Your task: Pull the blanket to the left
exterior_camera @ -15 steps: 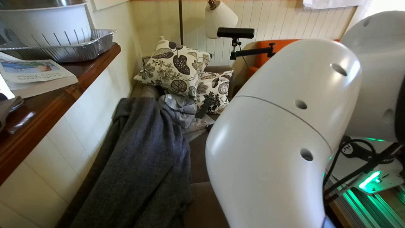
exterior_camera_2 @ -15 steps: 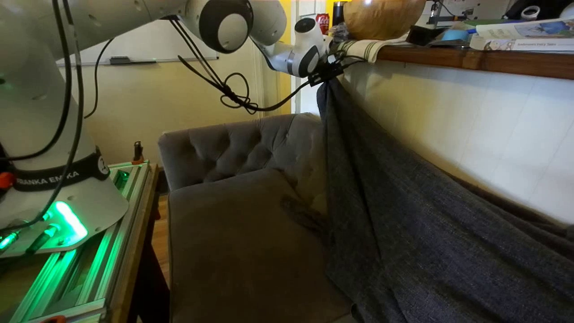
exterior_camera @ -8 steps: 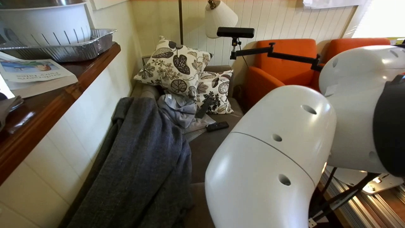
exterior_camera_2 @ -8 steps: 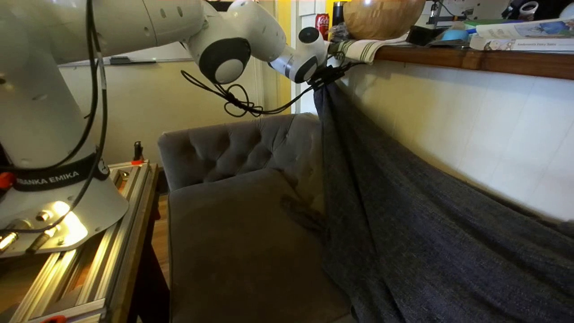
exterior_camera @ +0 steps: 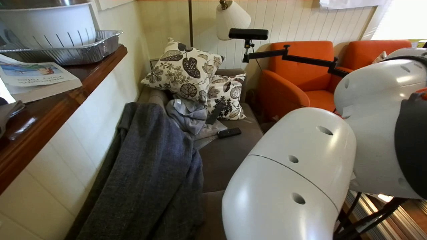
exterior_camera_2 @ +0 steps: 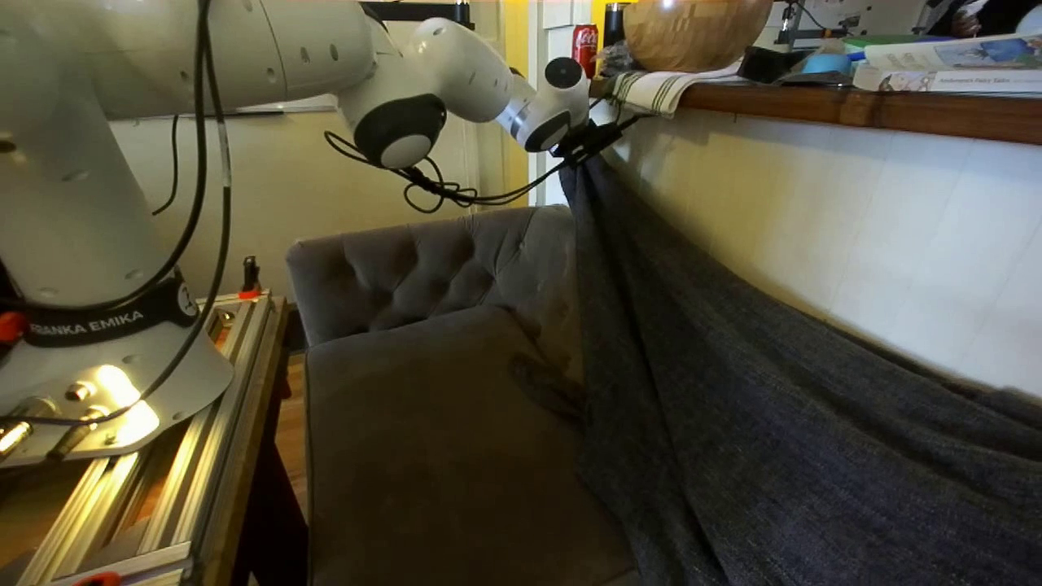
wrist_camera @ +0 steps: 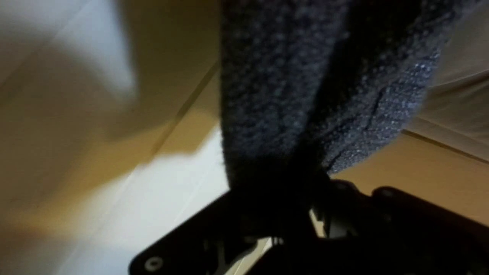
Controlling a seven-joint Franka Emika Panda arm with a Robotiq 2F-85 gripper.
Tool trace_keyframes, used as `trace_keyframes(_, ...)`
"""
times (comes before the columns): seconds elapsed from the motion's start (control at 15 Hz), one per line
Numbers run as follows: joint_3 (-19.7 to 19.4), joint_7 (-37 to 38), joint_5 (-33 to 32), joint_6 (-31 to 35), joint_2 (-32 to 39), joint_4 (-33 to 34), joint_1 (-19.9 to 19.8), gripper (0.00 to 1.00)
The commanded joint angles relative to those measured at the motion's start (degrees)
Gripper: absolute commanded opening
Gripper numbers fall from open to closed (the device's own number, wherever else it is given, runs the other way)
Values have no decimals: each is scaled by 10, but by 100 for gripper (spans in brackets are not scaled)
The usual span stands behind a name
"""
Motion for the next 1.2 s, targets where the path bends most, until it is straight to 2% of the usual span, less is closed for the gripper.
trace_keyframes(0.0, -100, 39, 49, -69, 2, 52, 30, 47)
trace_keyframes(0.2, -202, 116, 77, -144, 9, 72, 40, 67)
trace_keyframes(0.27, -197, 149, 46, -154, 3, 43, 23, 75)
trace_keyframes(0.47, -222, 196, 56, -200, 5, 41, 18, 95)
trace_keyframes(0.53, -233, 217, 54, -211, 5, 40, 17, 99)
trace_keyframes(0.6, -265, 225, 93, -234, 10, 62, 30, 100)
trace_keyframes(0.67, -276, 246, 99, -244, 7, 57, 28, 100)
trace_keyframes(0.73, -280, 264, 112, -256, 12, 64, 26, 100)
trace_keyframes(0.8, -261, 286, 100, -248, -3, 30, 9, 100)
trace_keyframes(0.87, -231, 271, 124, -228, -3, 25, -6, 100)
trace_keyframes(1.13, -189, 293, 160, -159, -13, -6, -38, 100)
